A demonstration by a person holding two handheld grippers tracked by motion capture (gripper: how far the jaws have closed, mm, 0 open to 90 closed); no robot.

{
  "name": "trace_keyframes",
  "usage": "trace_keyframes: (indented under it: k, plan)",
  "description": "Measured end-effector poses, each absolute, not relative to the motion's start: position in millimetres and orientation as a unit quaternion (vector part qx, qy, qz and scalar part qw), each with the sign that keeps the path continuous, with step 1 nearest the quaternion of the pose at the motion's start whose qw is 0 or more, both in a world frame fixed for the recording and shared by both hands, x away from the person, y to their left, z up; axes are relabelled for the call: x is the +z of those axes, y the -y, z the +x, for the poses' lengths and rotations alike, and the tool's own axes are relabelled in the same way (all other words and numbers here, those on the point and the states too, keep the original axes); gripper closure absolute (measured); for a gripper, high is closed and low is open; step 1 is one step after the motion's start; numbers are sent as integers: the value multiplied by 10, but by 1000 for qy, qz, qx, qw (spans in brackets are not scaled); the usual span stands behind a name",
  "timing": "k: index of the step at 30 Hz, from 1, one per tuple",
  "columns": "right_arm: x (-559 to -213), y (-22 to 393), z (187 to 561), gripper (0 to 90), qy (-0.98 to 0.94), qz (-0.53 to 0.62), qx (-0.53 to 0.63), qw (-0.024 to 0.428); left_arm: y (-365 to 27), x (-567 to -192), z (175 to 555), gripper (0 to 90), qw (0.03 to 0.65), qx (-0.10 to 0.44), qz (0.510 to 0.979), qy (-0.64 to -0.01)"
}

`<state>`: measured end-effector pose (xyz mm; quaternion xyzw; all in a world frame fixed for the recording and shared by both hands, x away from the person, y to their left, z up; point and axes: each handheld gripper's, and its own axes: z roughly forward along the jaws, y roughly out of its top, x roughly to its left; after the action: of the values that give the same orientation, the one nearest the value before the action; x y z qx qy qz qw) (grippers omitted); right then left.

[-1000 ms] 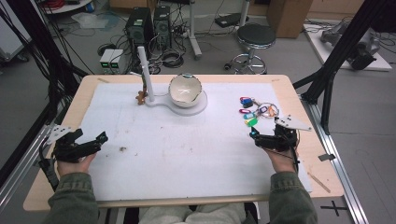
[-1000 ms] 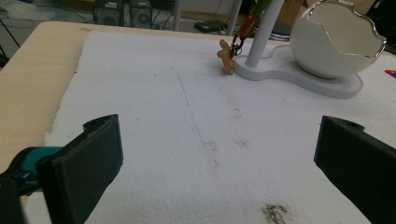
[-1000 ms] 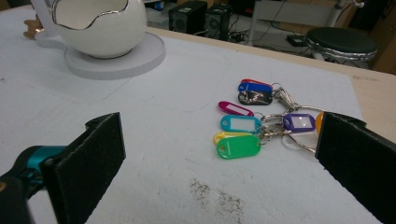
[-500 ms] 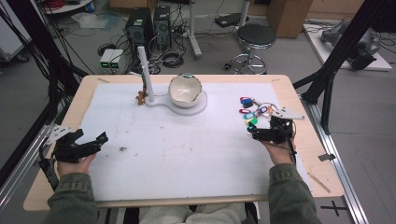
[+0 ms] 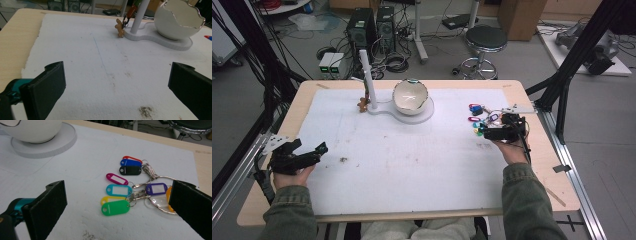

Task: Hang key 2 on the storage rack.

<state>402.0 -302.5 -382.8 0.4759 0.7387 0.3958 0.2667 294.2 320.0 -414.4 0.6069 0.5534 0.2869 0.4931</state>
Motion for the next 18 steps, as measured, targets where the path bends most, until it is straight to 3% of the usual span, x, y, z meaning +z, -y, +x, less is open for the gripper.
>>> trace_keyframes:
  k: [7, 18]
  plan:
    - [-3859, 3092, 4165, 5, -726, 497, 409, 243, -3201, -4145, 2942, 18, 492, 288, 607, -553]
    - [-3943, 3064, 4336, 6, -744, 508, 356, 248, -3183, -4144, 2944, 18, 493, 287, 608, -552]
